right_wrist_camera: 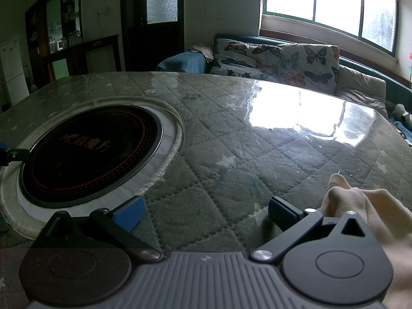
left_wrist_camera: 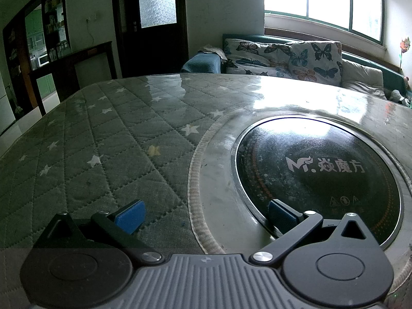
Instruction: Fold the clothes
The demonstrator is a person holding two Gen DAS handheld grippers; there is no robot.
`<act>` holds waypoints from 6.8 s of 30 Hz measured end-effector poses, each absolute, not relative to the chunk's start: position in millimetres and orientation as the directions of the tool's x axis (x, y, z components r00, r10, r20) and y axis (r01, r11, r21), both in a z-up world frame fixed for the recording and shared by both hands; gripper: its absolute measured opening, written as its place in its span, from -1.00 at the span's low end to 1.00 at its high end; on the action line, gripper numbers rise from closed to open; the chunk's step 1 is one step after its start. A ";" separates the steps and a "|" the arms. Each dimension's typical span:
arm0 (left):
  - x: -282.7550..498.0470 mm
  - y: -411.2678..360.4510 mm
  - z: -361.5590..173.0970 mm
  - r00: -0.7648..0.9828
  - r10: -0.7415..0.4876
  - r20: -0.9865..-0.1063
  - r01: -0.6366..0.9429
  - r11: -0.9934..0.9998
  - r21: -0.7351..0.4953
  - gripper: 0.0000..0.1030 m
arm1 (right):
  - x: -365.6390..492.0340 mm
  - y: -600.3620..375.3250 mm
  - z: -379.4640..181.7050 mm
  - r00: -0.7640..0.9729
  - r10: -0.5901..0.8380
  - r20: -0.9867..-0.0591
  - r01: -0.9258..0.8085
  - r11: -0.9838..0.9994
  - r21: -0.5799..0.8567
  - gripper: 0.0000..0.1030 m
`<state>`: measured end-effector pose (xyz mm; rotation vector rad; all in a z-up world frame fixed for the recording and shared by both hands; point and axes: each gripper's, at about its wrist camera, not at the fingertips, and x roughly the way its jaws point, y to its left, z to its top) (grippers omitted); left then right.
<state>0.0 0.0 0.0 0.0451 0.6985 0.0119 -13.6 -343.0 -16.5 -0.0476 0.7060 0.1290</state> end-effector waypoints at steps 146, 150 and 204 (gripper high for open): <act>-90.0 -194.6 36.8 0.569 -0.370 -0.735 0.521 0.853 -0.026 1.00 | -55.3 -529.7 18.1 0.672 -0.216 -0.709 0.345 0.938 0.041 -0.96; -91.5 -194.8 36.7 0.566 -0.374 -0.735 0.525 0.851 -0.029 1.00 | -73.0 -527.8 35.4 0.724 -0.210 -0.657 0.332 0.941 0.066 -0.97; -145.1 -223.6 54.0 0.531 -0.475 -0.702 0.644 0.764 -0.030 1.00 | -285.3 -403.6 68.3 0.788 -0.072 -0.612 0.182 0.976 0.119 0.00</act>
